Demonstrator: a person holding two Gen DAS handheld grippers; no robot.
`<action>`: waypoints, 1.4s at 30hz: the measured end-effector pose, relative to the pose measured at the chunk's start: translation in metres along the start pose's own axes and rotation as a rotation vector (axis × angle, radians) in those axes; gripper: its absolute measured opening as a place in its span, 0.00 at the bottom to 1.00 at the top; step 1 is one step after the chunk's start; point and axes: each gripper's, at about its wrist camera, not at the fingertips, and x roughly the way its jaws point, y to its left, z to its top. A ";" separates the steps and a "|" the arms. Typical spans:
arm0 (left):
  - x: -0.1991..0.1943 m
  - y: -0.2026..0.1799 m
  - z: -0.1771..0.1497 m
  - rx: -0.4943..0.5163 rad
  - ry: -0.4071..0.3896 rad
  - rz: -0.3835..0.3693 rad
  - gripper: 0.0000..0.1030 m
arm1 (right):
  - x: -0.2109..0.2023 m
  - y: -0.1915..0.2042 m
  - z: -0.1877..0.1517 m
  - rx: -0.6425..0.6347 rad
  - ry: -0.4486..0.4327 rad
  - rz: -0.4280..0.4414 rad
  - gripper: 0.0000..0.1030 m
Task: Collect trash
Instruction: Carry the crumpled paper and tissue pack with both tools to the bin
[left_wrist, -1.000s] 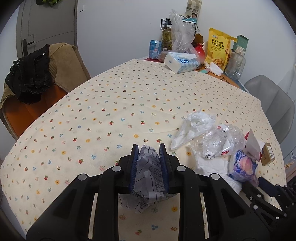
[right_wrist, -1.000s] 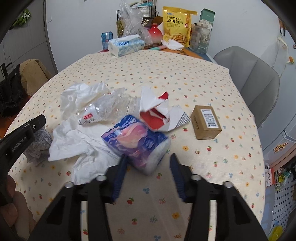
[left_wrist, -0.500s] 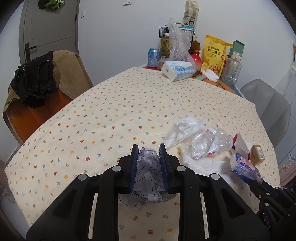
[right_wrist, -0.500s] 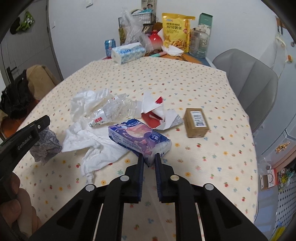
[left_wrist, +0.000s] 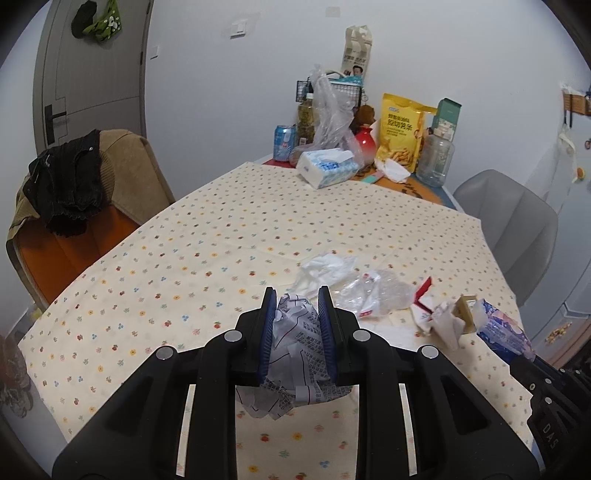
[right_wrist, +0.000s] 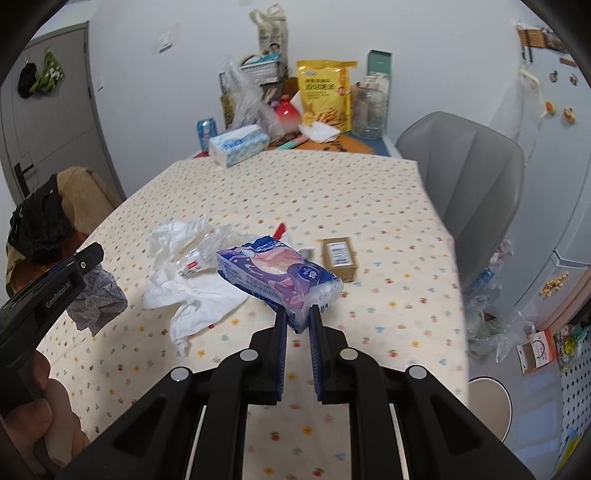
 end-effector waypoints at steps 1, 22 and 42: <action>-0.001 -0.005 0.001 0.008 -0.004 -0.009 0.23 | -0.003 -0.003 0.000 0.005 -0.006 -0.007 0.12; -0.011 -0.150 -0.005 0.187 -0.006 -0.177 0.23 | -0.043 -0.120 -0.005 0.171 -0.085 -0.145 0.12; -0.024 -0.279 -0.039 0.337 0.029 -0.352 0.23 | -0.071 -0.236 -0.033 0.342 -0.096 -0.306 0.12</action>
